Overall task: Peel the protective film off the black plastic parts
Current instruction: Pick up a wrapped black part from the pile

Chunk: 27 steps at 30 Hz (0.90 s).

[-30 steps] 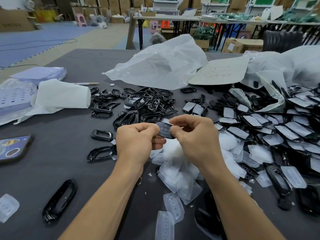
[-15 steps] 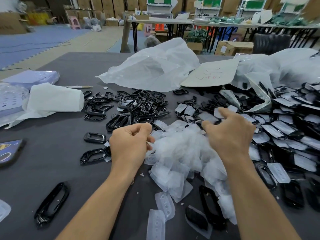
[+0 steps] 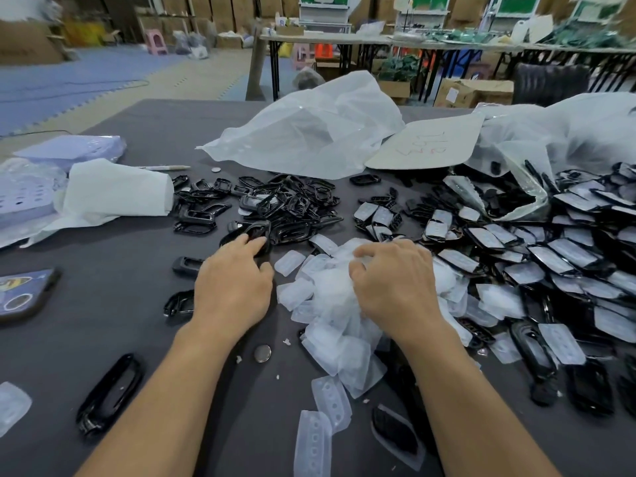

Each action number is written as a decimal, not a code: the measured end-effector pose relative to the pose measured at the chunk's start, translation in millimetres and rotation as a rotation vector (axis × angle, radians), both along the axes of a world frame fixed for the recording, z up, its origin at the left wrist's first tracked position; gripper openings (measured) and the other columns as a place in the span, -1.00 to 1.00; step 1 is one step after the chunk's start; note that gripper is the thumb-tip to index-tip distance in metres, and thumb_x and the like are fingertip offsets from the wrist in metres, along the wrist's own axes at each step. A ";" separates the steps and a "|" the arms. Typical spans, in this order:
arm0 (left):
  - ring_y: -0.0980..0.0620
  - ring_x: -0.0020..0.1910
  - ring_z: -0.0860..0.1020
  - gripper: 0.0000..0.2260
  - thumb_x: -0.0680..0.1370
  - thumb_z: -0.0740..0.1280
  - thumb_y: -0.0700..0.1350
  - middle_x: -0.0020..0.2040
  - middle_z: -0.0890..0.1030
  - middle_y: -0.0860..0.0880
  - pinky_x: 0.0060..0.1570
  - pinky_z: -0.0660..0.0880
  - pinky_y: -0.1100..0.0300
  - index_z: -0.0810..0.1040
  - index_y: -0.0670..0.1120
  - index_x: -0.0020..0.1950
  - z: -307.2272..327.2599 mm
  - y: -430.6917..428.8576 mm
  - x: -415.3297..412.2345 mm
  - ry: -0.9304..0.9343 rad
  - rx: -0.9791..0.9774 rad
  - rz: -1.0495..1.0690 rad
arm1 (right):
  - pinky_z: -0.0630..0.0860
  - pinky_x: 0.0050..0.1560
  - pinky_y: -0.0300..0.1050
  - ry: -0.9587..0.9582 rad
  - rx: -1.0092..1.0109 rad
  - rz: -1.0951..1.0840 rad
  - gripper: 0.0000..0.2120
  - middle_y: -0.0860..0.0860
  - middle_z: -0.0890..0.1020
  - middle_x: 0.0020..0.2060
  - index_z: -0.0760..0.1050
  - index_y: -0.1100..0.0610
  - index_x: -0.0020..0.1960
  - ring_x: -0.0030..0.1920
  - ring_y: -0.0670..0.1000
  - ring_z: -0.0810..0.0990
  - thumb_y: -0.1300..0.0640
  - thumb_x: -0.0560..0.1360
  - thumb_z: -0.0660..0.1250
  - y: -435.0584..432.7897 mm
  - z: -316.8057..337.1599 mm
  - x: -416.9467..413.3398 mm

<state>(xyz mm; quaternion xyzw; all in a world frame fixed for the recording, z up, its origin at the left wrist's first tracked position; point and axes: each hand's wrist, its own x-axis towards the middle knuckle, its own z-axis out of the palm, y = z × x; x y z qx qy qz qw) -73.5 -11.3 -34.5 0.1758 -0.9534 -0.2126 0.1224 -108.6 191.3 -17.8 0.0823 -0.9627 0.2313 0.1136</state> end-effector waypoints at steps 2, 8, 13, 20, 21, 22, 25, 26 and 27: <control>-0.14 0.28 0.56 -0.67 0.59 0.36 -0.07 0.30 0.66 -0.05 0.28 0.46 -0.02 0.65 0.11 0.34 1.3 1.7 0.8 0.090 0.033 0.034 | 0.12 0.37 -0.11 0.065 -0.068 -0.006 -0.79 -0.01 0.73 -0.01 0.70 -0.04 0.15 0.26 0.04 0.52 0.04 0.57 0.35 0.7 3.0 0.9; -0.09 0.14 0.64 -0.57 0.48 0.49 -0.21 -0.06 0.76 0.09 0.28 0.52 0.01 0.66 0.05 0.33 5.0 1.8 2.2 0.297 0.209 0.120 | 0.19 0.27 -0.12 0.086 -0.109 -0.012 -0.82 -0.08 0.63 -0.35 0.69 0.00 -0.16 -0.06 0.07 0.57 0.18 0.53 0.36 0.3 4.5 1.7; 0.08 -0.02 0.64 -0.50 0.55 0.41 -0.16 -0.22 0.66 0.28 0.15 0.36 0.28 0.51 0.08 0.49 14.5 15.3 7.3 0.511 0.336 0.169 | 0.32 0.32 -0.04 0.077 -0.164 -0.007 -0.82 -0.09 0.64 -0.38 0.69 0.00 -0.18 -0.20 0.04 0.57 0.16 0.53 0.35 0.8 3.2 -0.6; 0.28 -0.21 0.65 -0.28 0.45 0.47 -0.11 -0.27 0.67 0.34 0.06 0.49 0.41 0.35 0.23 0.56 15.8 43.4 11.8 0.467 0.610 0.109 | 0.60 0.15 0.09 -0.001 -0.298 -0.093 -0.81 0.00 0.76 -0.06 0.72 0.02 0.02 -0.06 0.12 0.68 0.15 0.56 0.33 17.5 20.0 -33.1; 0.23 -0.25 0.68 -0.30 0.45 0.49 -0.11 -0.26 0.69 0.29 0.00 0.57 0.27 0.38 0.23 0.54 15.2 43.9 10.6 0.441 0.664 0.084 | 0.59 0.20 0.05 -0.025 -0.245 -0.114 -0.78 0.02 0.75 -0.01 0.72 0.04 0.06 0.04 0.14 0.68 0.19 0.56 0.31 21.7 24.7 -47.7; 0.17 -0.29 0.69 -0.37 0.46 0.51 -0.12 -0.25 0.70 0.24 -0.10 0.62 0.22 0.46 0.21 0.49 14.6 44.8 9.6 0.410 0.715 0.052 | 0.57 0.23 0.03 -0.066 -0.177 -0.136 -0.73 0.05 0.74 0.05 0.70 0.05 0.13 0.11 0.15 0.66 0.23 0.55 0.29 25.2 29.2 -64.1; 0.14 -0.40 0.68 -0.76 0.51 0.52 -0.15 -0.29 0.72 0.14 -0.33 0.60 0.30 0.71 0.13 0.12 12.6 48.9 5.9 0.380 0.809 0.007 | 0.57 0.18 0.04 -0.182 0.046 -0.146 -0.63 0.14 0.69 0.15 0.63 0.11 0.24 0.18 0.22 0.62 0.34 0.51 0.28 31.8 37.8 -111.1; 0.14 -0.43 0.66 -0.82 0.51 0.51 -0.16 -0.31 0.72 0.12 -0.38 0.57 0.33 0.72 0.11 0.03 12.1 50.1 4.7 0.372 0.834 0.005 | 0.57 0.17 0.04 -0.212 0.123 -0.130 -0.63 0.16 0.67 0.18 0.62 0.13 0.27 0.20 0.23 0.62 0.34 0.51 0.28 33.0 38.7 -123.2; 0.14 -0.46 0.64 -0.84 0.51 0.51 -0.17 -0.33 0.71 0.10 -0.42 0.54 0.36 0.72 0.11 -0.03 11.0 50.4 3.3 0.358 0.843 0.000 | 0.56 0.17 0.03 -0.232 0.198 -0.107 -0.63 0.18 0.65 0.21 0.60 0.15 0.29 0.22 0.24 0.61 0.33 0.52 0.29 33.6 38.1 -132.3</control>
